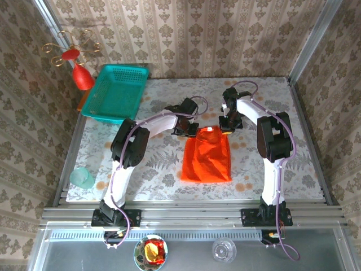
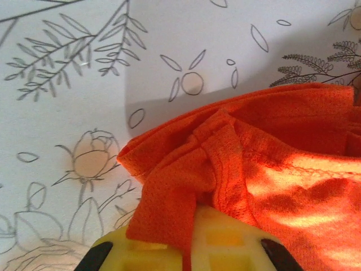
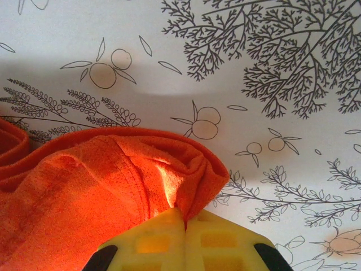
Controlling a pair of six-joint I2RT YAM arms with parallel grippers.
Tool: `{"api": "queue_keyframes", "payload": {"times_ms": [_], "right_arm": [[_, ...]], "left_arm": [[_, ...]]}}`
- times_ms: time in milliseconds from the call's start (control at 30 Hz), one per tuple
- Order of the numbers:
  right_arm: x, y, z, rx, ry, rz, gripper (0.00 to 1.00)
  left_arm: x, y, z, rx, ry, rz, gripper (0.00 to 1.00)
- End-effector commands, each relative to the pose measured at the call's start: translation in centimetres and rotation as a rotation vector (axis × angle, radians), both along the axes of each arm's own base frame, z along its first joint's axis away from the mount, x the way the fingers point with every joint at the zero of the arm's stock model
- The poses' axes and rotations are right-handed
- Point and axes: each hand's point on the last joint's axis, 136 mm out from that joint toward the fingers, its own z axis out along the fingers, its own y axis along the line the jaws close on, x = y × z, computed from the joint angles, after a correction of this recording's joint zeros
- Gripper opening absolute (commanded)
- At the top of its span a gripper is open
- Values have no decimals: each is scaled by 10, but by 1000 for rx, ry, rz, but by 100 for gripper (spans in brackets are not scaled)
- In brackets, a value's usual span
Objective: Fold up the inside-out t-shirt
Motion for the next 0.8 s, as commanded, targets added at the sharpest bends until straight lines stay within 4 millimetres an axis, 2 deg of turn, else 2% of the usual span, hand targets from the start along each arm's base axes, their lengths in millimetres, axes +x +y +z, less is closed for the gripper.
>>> {"api": "queue_keyframes", "payload": {"times_ms": [0, 167, 367, 467, 567, 667, 767], "right_arm": [[-5, -10, 13, -34, -15, -15, 0], [5, -15, 44, -42, -157, -43, 0], [19, -12, 100, 18, -408, -51, 0], [29, -6, 131, 65, -538, -46, 0], [47, -5, 170, 84, -699, -34, 0], [64, -6, 218, 80, -852, -20, 0], [75, -6, 261, 83, -970, 1, 0]], "left_arm": [[-14, 9, -15, 34, 38, -21, 0], [13, 30, 27, -6, -112, 5, 0], [35, 50, 88, -111, -282, 19, 0], [48, 55, 124, -170, -390, 11, 0], [63, 56, 163, -216, -513, -17, 0], [81, 58, 208, -254, -630, -45, 0], [88, 59, 252, -300, -748, -87, 0]]}}
